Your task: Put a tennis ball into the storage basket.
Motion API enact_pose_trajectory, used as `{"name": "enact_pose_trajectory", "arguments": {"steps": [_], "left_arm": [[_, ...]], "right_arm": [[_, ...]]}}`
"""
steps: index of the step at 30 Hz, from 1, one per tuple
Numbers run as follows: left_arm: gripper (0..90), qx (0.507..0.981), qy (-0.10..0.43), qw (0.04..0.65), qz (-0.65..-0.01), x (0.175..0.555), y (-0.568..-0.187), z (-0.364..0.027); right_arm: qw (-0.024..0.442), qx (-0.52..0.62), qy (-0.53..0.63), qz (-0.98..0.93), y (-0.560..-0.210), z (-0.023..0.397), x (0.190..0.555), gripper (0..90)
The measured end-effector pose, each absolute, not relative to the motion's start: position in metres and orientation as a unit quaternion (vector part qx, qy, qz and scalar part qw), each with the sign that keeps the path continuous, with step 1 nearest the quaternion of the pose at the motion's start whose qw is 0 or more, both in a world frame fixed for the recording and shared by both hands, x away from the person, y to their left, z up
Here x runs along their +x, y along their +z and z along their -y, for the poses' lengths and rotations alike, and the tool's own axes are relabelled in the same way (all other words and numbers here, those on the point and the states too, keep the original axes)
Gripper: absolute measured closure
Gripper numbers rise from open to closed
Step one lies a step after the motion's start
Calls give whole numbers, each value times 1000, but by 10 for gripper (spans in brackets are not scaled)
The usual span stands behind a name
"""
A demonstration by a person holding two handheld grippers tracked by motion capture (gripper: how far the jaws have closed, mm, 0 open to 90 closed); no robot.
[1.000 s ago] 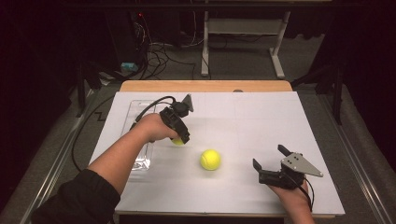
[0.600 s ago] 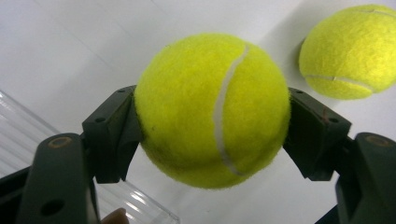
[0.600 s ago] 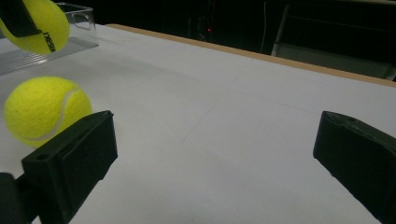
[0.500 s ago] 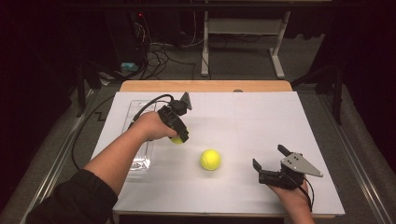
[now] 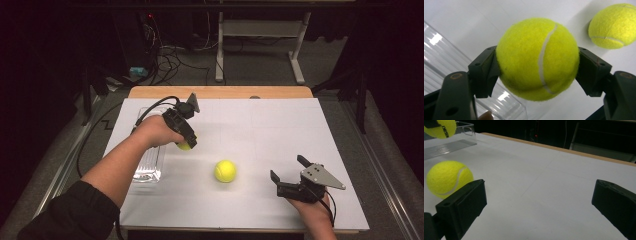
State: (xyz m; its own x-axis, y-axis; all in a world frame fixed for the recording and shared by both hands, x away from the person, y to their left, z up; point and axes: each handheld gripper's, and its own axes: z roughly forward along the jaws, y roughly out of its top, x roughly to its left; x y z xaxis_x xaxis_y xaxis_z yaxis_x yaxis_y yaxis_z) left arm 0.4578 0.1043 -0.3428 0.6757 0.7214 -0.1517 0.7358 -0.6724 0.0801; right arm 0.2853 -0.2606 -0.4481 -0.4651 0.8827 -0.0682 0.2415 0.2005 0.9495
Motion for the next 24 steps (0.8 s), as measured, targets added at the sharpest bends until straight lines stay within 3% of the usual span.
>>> {"name": "enact_pose_trajectory", "arguments": {"steps": [24], "left_arm": [[273, 902, -49, 68, -424, 464, -322, -130]], "right_arm": [[328, 400, 489, -702, -448, 261, 285, 0]]}}
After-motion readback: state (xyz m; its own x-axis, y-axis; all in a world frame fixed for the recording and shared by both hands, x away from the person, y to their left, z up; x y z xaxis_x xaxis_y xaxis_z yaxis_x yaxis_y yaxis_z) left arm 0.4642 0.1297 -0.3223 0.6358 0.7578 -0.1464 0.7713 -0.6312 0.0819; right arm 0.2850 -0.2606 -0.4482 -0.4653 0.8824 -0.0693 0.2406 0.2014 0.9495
